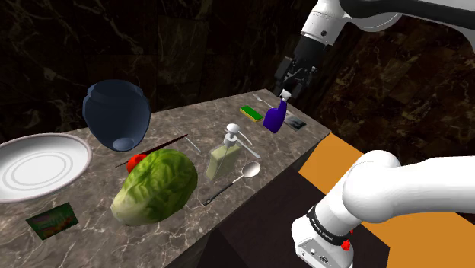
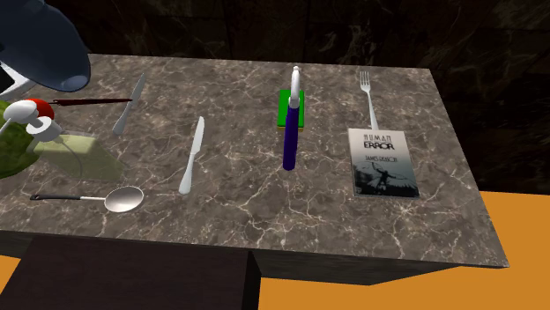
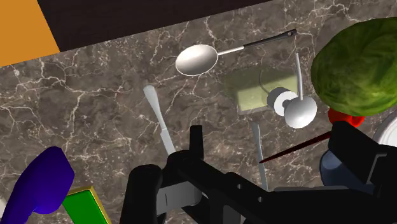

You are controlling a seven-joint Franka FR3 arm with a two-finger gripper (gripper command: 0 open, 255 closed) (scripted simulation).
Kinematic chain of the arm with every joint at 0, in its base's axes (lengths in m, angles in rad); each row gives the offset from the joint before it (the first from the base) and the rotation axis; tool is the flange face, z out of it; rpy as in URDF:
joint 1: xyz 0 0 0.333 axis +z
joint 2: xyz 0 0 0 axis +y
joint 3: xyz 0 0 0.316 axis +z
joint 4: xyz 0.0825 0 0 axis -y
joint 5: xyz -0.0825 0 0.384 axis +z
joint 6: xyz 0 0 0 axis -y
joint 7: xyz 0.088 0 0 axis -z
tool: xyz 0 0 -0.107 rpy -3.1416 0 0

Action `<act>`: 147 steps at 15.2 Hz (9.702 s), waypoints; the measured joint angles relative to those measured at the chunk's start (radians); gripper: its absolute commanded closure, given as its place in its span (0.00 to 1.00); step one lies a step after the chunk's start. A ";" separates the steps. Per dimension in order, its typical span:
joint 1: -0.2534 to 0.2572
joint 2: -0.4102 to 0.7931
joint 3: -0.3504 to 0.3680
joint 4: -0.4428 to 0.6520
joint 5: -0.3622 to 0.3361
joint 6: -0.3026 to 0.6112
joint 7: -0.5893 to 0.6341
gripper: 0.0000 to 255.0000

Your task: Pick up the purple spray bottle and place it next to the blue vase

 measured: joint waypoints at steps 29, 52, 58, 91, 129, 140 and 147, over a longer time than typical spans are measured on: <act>-0.126 0.700 -0.435 0.376 -0.127 0.307 -0.633 0.00; -0.148 0.824 -0.460 0.384 -0.073 0.414 -0.713 1.00; -0.148 0.818 -0.460 0.394 -0.077 0.399 -0.711 1.00; -0.145 0.779 -0.460 0.794 -0.100 -0.035 -0.691 1.00; 0.024 0.753 -0.342 1.135 -0.102 -0.395 -0.400 1.00; 0.165 0.705 -0.183 1.075 -0.105 -0.376 -0.100 1.00; 0.242 0.761 -0.099 1.136 -0.088 -0.380 0.067 1.00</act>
